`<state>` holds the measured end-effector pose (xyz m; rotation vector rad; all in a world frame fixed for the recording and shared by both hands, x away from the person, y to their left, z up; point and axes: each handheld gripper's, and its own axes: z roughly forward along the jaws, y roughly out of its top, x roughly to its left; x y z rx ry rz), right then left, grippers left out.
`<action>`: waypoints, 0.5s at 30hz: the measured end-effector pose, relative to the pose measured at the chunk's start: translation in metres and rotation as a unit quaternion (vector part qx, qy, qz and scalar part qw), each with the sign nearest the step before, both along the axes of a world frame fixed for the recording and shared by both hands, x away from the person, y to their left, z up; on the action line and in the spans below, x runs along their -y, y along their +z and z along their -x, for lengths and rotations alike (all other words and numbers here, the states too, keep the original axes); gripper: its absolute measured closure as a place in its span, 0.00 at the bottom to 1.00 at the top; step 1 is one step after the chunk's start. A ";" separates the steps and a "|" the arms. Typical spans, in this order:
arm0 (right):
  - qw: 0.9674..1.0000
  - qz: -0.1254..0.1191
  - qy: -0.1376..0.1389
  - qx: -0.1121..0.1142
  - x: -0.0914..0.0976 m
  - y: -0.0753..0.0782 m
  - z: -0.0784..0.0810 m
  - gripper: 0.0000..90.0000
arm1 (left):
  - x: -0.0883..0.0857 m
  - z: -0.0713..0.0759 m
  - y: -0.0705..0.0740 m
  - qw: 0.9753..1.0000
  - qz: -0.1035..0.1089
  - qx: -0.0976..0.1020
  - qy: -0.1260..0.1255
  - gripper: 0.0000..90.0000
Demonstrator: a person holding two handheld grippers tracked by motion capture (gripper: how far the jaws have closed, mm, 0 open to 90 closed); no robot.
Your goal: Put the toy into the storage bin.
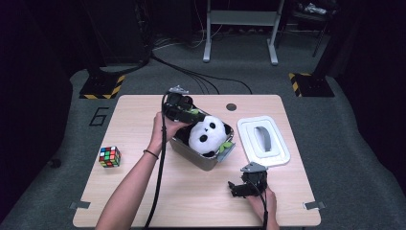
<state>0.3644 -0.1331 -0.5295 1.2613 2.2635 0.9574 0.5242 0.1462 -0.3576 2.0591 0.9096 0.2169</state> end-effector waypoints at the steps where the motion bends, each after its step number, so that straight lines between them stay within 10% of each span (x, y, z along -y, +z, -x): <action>1: 1.000 0.001 0.001 0.001 0.000 0.000 0.000 0.00 | 0.002 -0.002 -0.003 1.000 -0.007 -0.004 -0.001 0.16; 9: 1.000 0.000 0.002 0.000 0.000 0.000 0.000 0.01 | 0.021 -0.002 -0.032 0.996 -0.078 -0.032 -0.018 0.19; 15: 1.000 0.000 0.001 0.000 0.000 0.000 0.000 0.01 | 0.001 0.004 -0.014 1.000 -0.019 -0.002 -0.004 0.22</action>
